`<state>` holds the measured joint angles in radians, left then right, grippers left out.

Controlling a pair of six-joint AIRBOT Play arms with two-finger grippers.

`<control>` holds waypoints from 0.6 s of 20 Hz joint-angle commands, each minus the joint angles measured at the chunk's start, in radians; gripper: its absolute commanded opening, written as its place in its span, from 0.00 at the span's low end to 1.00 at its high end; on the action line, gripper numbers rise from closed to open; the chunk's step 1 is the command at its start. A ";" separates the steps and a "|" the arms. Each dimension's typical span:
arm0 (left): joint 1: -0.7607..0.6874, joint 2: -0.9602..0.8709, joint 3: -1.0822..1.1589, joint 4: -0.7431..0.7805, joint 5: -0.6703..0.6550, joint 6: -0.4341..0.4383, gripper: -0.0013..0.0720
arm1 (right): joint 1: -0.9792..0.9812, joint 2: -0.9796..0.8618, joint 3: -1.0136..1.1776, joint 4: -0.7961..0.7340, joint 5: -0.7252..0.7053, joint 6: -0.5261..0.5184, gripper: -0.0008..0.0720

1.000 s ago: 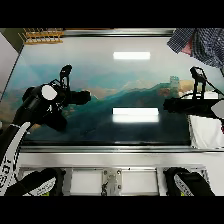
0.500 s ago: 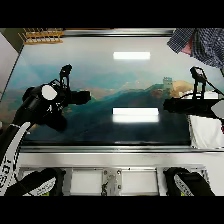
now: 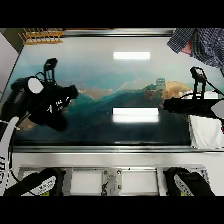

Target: Fold the clothes and pants, and hang the long-sleeved shirts on hangers.

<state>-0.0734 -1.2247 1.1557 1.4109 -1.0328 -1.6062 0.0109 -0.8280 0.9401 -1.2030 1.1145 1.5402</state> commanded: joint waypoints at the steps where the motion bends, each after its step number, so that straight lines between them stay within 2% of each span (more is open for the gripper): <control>1: 0.143 0.001 0.010 0.223 -0.078 -0.060 0.99 | 0.001 0.000 0.000 0.000 0.000 0.000 0.04; 5: 0.243 0.000 -0.142 0.209 0.024 -0.071 0.99 | 0.001 0.000 0.000 0.000 0.000 0.000 0.04; 10: 0.191 0.000 -0.255 0.121 0.158 -0.071 0.98 | 0.001 0.000 0.000 0.000 0.000 0.000 0.04; 11: 0.169 0.000 -0.270 0.096 0.186 -0.077 0.92 | 0.001 0.000 0.000 0.000 0.000 0.000 0.04; 12: 0.146 0.000 -0.277 0.075 0.203 -0.080 0.60 | 0.001 0.000 0.000 0.000 0.000 0.000 0.04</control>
<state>0.1108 -1.2243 0.9218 1.5452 -0.9104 -1.6772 0.0109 -0.8280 0.9401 -1.2034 1.1145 1.5406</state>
